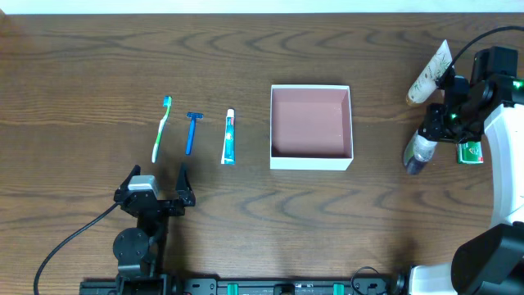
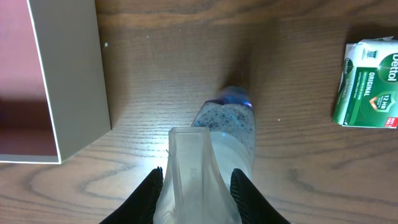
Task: Pack container
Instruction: 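Lift the spray bottle and carry it left toward the white box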
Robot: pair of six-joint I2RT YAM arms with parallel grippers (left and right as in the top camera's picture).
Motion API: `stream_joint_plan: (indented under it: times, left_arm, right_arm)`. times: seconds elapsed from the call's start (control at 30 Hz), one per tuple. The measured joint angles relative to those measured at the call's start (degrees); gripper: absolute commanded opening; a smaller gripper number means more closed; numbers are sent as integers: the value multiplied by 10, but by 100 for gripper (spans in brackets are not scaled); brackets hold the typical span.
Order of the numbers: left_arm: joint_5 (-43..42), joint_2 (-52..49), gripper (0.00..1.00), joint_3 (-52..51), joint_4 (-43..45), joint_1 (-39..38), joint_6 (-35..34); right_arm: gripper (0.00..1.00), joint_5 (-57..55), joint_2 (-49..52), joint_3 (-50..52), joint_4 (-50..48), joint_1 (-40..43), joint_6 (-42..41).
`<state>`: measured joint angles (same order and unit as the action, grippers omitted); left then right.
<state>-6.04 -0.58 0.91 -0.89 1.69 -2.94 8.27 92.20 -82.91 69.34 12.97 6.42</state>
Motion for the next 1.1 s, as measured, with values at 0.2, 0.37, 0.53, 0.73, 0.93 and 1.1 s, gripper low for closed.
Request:
stream_joint_plan:
  times: [0.2, 0.37, 0.53, 0.73, 0.93, 1.1]
  left_arm:
    - [0, 0, 98, 0, 0, 0, 0]
    - [0, 0, 98, 0, 0, 0, 0]
    - [0, 0, 98, 0, 0, 0, 0]
    - [0, 0, 98, 0, 0, 0, 0]
    - [0, 0, 98, 0, 0, 0, 0]
    - [0, 0, 98, 0, 0, 0, 0]
  right_arm:
    - [19, 12, 0, 1, -12, 0, -5]
    - [19, 28, 0, -12, -4, 0, -9]
    - [19, 33, 0, -23, 2, 0, -10]
    - [18, 59, 0, -59, 24, -2, -10]
    - [20, 83, 0, -136, 16, -51, -15]
    - [20, 92, 0, -194, -27, -122, -40]
